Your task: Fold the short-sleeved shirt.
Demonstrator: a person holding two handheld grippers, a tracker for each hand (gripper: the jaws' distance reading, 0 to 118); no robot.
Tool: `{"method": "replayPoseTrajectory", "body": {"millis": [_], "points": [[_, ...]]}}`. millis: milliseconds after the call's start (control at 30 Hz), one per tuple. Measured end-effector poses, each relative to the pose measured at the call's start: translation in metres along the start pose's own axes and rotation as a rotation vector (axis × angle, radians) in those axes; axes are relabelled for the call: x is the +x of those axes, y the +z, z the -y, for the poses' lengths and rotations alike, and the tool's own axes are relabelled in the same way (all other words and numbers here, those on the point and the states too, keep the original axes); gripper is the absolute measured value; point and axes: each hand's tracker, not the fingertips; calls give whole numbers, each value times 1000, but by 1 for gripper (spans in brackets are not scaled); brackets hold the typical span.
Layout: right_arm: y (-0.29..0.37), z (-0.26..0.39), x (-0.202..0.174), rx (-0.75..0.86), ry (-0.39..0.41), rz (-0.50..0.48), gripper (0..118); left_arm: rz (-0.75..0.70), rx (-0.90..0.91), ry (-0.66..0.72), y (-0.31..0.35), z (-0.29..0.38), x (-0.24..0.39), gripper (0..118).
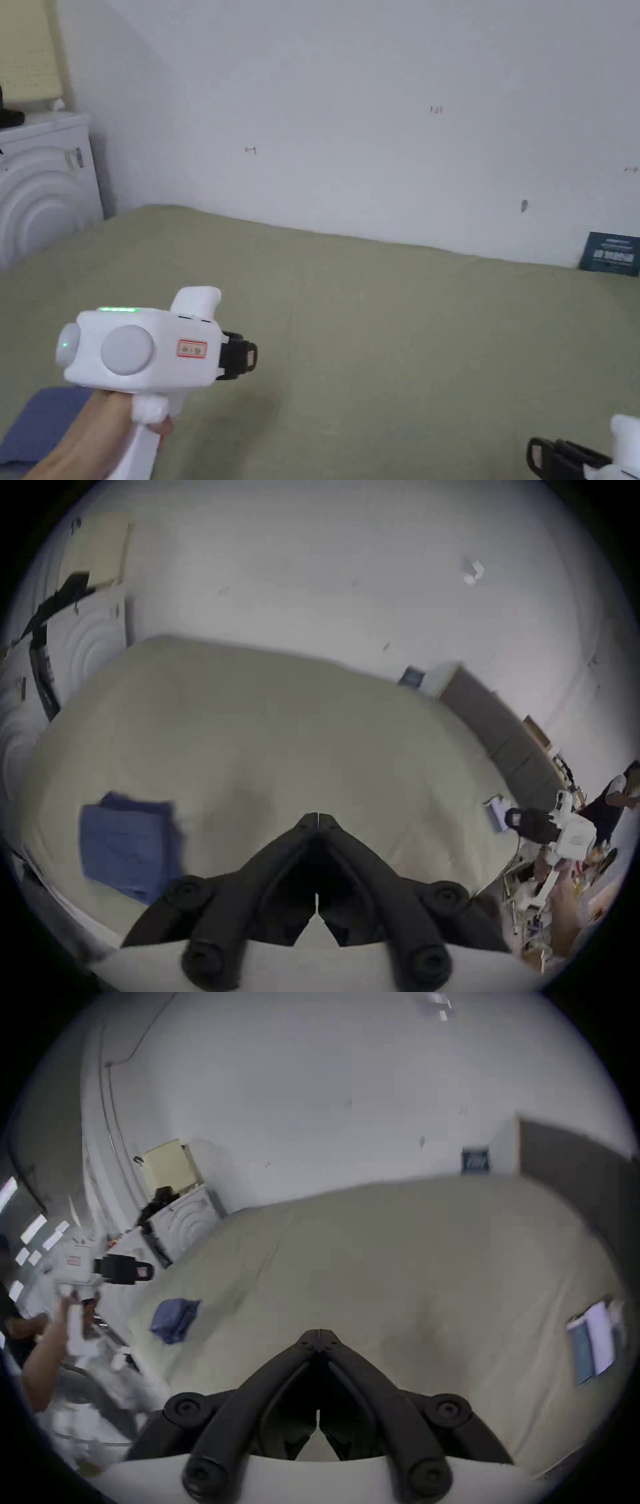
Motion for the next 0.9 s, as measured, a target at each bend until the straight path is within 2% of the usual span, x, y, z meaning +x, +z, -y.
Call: {"method": "replayPoseTrajectory", "body": {"millis": [100, 167, 200, 233, 267, 367, 467, 900], "points": [[23, -22, -20, 151, 105, 184, 0, -123, 243, -108, 6, 5, 64, 0], [37, -30, -35, 292, 200, 306, 0, -257, 407, -236, 12, 14, 104, 0], [42, -32, -41, 339, 218, 366, 0, -319, 462, -216, 13, 19, 115, 0], [41, -32, -38, 360, 220, 401, 0, -299, 463, -197, 14, 21, 122, 0], [46, -33, -42, 370, 208, 385, 0, -255, 438, -164, 14, 24, 126, 0], [56, -36, -47, 380, 171, 343, 0, -249, 425, -218, 20, 30, 139, 0], [62, -37, -48, 395, 205, 352, 0, -245, 439, -238, 31, 30, 144, 0], [75, -40, -53, 402, 187, 336, 0, -215, 468, -236, 47, 22, 143, 1]]}}
